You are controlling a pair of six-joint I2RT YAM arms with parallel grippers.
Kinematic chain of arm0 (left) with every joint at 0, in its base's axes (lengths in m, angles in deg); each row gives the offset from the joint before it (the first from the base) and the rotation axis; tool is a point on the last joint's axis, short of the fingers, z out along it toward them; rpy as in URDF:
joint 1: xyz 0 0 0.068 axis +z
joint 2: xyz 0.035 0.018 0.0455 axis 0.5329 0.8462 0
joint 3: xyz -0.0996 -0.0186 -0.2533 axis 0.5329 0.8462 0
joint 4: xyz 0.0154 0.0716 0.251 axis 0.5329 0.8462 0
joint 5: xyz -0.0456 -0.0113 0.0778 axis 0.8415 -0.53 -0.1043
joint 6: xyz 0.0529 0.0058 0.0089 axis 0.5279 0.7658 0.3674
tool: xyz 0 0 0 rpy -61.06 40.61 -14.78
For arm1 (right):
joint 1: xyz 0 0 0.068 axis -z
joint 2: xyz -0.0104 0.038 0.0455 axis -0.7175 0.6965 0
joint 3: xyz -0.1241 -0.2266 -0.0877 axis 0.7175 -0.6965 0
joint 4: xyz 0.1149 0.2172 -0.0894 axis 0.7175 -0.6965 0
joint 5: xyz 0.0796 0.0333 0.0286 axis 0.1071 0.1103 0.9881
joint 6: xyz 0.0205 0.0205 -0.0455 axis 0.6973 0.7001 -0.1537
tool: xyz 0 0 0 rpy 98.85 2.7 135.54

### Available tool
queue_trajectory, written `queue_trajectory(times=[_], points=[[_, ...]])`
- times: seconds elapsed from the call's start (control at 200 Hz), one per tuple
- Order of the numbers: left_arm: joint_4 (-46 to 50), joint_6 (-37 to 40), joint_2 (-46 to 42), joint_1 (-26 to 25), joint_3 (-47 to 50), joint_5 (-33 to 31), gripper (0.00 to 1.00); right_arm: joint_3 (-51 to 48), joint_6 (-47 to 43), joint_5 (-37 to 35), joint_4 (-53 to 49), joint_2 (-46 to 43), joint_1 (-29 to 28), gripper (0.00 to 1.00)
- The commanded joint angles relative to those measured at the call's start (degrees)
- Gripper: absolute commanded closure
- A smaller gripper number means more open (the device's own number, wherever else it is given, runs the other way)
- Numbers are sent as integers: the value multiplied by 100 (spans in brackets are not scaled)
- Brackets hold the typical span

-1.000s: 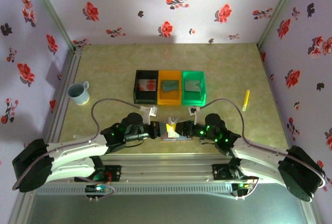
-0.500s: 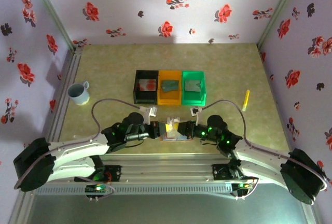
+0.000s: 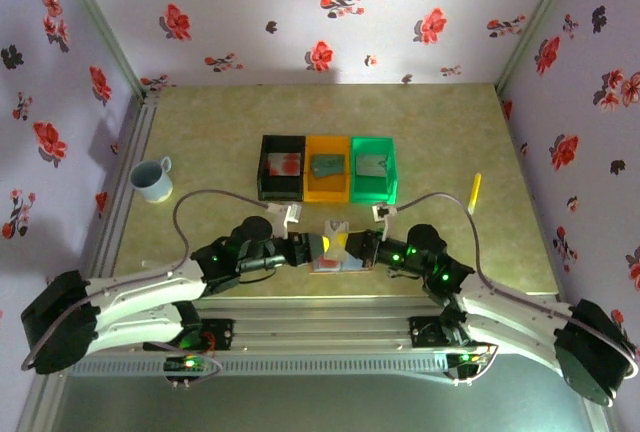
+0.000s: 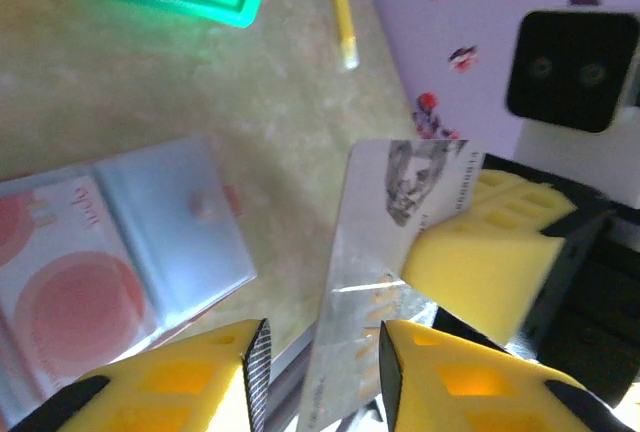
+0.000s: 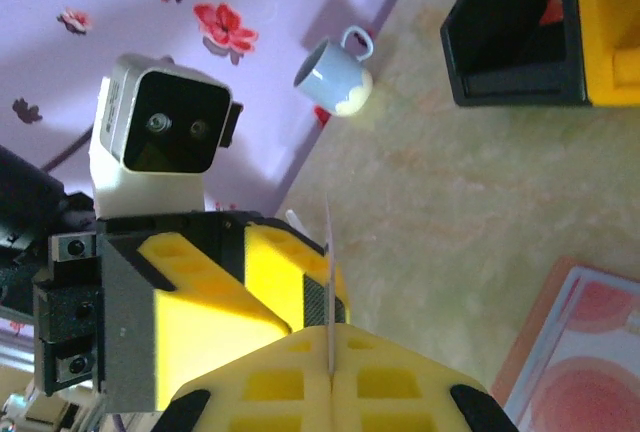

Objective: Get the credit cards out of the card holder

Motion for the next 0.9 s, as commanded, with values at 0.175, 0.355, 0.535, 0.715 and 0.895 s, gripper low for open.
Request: queue_trajectory(times=[0.175,0.355,0.535,0.715,0.895], points=[[-1530,-430,-101,-59,633,98,61,-33,408,-1083,-69,-468,-24,100],[-1913,-425,57,-178,566,120,54,-109,883,-1615,367,-631,-27,100],[-2517,-477,459,-337,413,103,49,-166,1303,-1997,690,-672,-33,100],[-3013,-587,879,-428,283,-23,48,-232,1543,-2136,965,-661,-61,100],[-3699,-768,1336,-437,141,-106,48,-321,1660,-2203,1184,-662,-138,100]])
